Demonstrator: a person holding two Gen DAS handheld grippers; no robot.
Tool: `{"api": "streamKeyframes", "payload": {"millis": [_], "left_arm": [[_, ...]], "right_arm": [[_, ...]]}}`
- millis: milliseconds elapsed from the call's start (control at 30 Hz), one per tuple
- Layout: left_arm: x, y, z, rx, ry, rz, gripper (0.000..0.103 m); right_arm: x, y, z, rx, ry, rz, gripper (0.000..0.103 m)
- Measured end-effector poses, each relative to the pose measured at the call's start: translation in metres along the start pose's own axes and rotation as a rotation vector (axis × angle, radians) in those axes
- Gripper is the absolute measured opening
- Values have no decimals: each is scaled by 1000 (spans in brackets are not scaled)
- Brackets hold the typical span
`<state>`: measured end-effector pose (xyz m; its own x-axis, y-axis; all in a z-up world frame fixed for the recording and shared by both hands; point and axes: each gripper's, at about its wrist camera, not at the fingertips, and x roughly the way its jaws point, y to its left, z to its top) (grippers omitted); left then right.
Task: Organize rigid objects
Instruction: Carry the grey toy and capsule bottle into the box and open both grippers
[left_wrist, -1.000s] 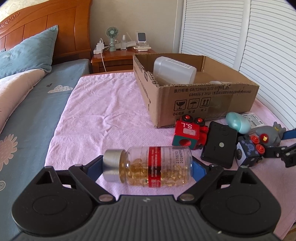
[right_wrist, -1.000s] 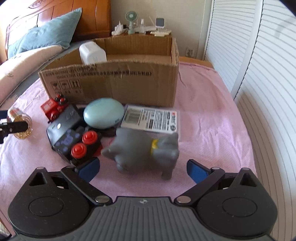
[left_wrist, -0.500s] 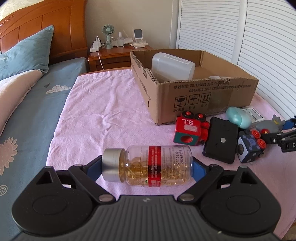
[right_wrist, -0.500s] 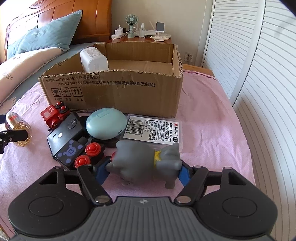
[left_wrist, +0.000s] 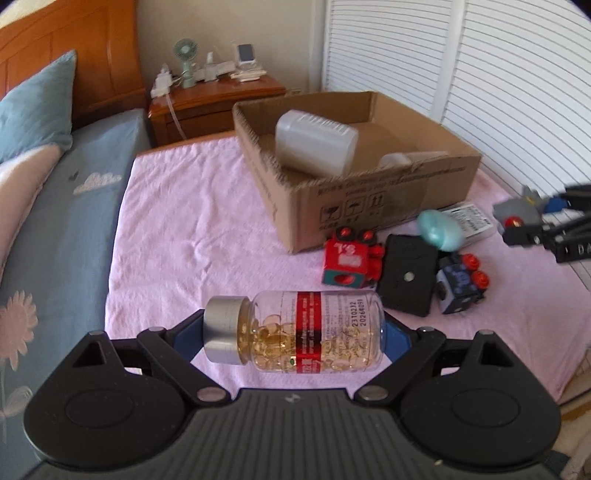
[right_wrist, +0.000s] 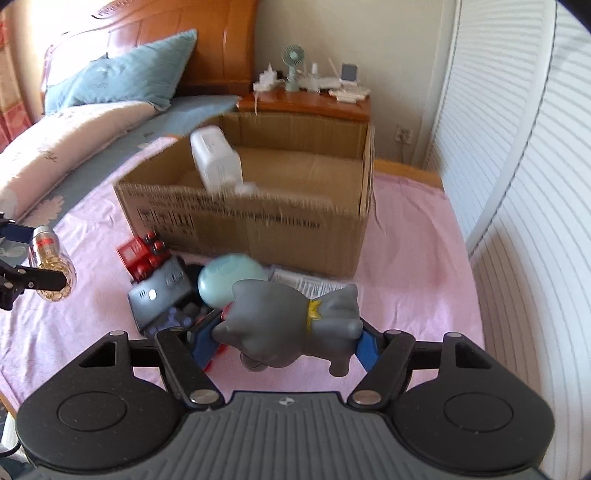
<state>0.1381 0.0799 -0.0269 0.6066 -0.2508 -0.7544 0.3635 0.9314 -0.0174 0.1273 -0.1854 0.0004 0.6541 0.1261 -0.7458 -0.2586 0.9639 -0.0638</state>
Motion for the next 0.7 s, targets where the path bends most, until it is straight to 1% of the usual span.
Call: {"api": "streamKeyframes", "payload": {"millis": [100, 233, 333, 433, 567, 700], "left_arm": [[-9, -3, 13, 27, -11, -11, 93], [-15, -5, 29, 31, -24, -26, 93], [-17, -8, 42, 45, -40, -13, 93], [-17, -6, 53, 38, -55, -3, 93], [-12, -4, 71, 54, -70, 22, 93], [-4, 1, 90, 57, -78, 38, 93]], "right_arm": [[-7, -4, 13, -9, -25, 16, 76], [-12, -7, 38, -31, -72, 35, 76], [-9, -11, 59, -43, -98, 50, 76], [7, -16, 85, -42, -108, 66, 76], [32, -17, 115, -45, -98, 71, 76], [57, -16, 138, -45, -86, 71, 76]]}}
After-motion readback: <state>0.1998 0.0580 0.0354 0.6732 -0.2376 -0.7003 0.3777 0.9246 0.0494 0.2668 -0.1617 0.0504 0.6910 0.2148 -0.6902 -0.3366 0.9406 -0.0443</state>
